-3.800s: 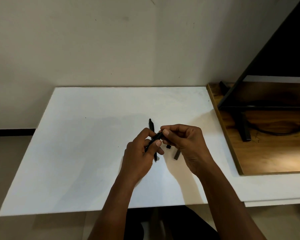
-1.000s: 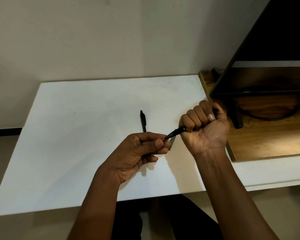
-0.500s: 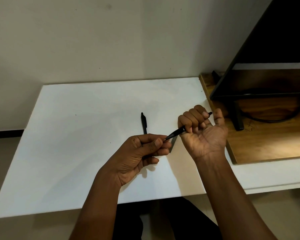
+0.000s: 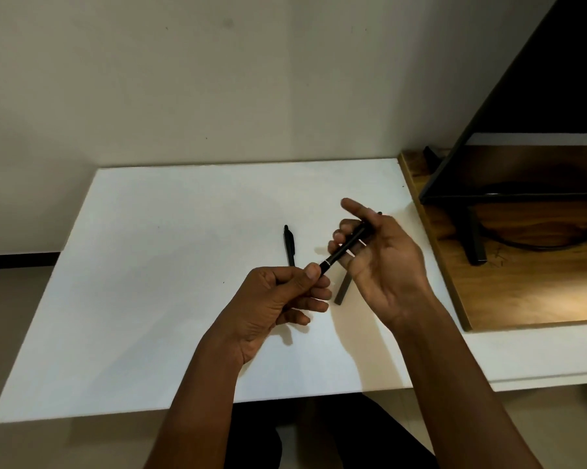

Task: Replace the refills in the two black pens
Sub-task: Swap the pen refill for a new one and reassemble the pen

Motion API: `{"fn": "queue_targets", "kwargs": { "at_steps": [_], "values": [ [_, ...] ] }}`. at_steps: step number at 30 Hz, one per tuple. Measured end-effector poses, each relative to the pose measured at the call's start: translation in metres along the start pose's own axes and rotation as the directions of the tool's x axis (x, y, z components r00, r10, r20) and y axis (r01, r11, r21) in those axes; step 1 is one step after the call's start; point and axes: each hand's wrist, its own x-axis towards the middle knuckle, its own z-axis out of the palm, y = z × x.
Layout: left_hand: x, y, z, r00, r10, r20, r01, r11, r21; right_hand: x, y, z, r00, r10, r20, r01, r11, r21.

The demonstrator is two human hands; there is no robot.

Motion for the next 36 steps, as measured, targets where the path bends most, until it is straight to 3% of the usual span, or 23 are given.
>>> {"fn": "queue_targets", "kwargs": {
  "at_steps": [3,5,13,17,21,25,29,32,36],
  "values": [
    [-0.001,0.0,-0.004,0.999,0.031,-0.039,-0.025,0.988,0.149,-0.001,0.011,0.003,0.995,-0.101,0.011,0.094,0.879,-0.467],
    [-0.002,0.0,-0.006,0.999,0.043,-0.032,-0.034,0.967,0.252,-0.002,0.014,0.004,0.989,-0.132,0.068,0.147,0.791,-0.594],
    [0.001,-0.001,-0.015,0.974,0.14,-0.177,-0.059,0.915,0.399,-0.001,0.028,0.009,0.983,-0.18,-0.025,0.097,0.639,-0.763],
    [0.004,-0.007,-0.013,0.921,0.232,-0.311,-0.012,0.819,0.574,0.0,0.038,0.014,0.99,-0.138,-0.016,0.069,0.586,-0.807],
    [0.005,-0.011,-0.015,0.909,0.282,-0.307,-0.004,0.743,0.67,0.0,0.05,0.026,0.983,-0.171,-0.068,0.04,0.56,-0.828],
    [0.004,-0.006,-0.023,0.922,0.213,-0.324,-0.012,0.851,0.524,0.002,0.053,0.034,0.979,-0.187,-0.086,0.04,0.581,-0.813],
    [0.001,-0.002,-0.036,0.885,0.187,-0.426,-0.026,0.934,0.356,0.002,0.051,0.036,0.995,-0.069,-0.068,-0.005,0.659,-0.752],
    [0.002,-0.003,-0.037,0.841,0.177,-0.512,-0.06,0.97,0.237,0.001,0.053,0.036,0.999,-0.024,-0.035,-0.014,0.602,-0.798],
    [0.007,-0.007,-0.027,0.8,0.221,-0.558,-0.083,0.961,0.263,-0.002,0.05,0.032,0.994,0.069,0.082,0.031,0.549,-0.835]
  ]
}}
